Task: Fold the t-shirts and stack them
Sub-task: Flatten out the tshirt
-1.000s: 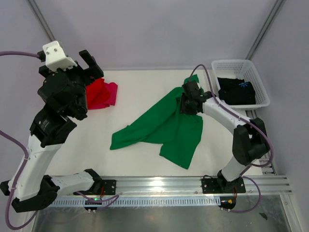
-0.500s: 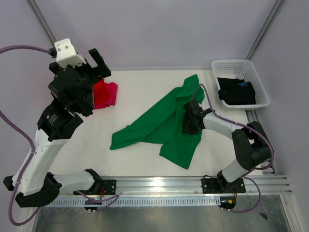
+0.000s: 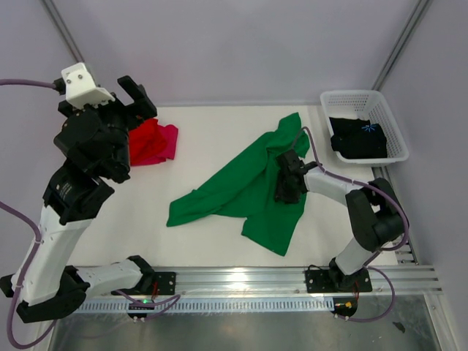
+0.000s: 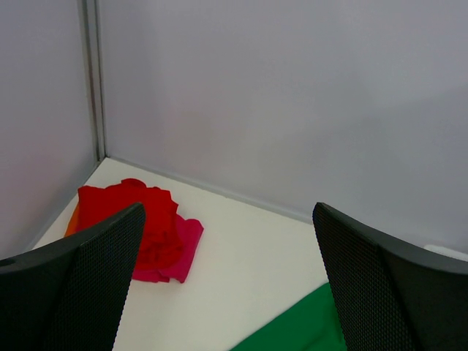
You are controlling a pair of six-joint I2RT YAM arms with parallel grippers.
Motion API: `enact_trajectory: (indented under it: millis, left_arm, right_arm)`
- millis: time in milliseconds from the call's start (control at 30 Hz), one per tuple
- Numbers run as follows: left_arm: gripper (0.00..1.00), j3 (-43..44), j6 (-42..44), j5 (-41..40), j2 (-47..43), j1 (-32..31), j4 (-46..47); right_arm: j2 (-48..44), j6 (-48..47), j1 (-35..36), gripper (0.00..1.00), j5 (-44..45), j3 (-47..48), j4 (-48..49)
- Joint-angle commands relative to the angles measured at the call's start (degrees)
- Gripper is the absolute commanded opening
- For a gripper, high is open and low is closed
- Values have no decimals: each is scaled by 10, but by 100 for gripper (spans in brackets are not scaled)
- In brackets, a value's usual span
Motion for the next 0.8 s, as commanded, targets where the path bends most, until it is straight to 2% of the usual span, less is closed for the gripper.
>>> enact_trajectory:
  millis: [0, 400, 767]
  left_arm:
    - [99, 2, -6, -12, -10, 0, 19]
    - [99, -2, 14, -24, -23, 0, 33]
    - [99, -5, 26, -28, -27, 0, 35]
  right_arm:
    - [27, 20, 3, 45, 20, 18, -35]
    - [-5, 84, 3, 45, 13, -17, -102]
    - [-79, 114, -15, 46, -5, -76, -147]
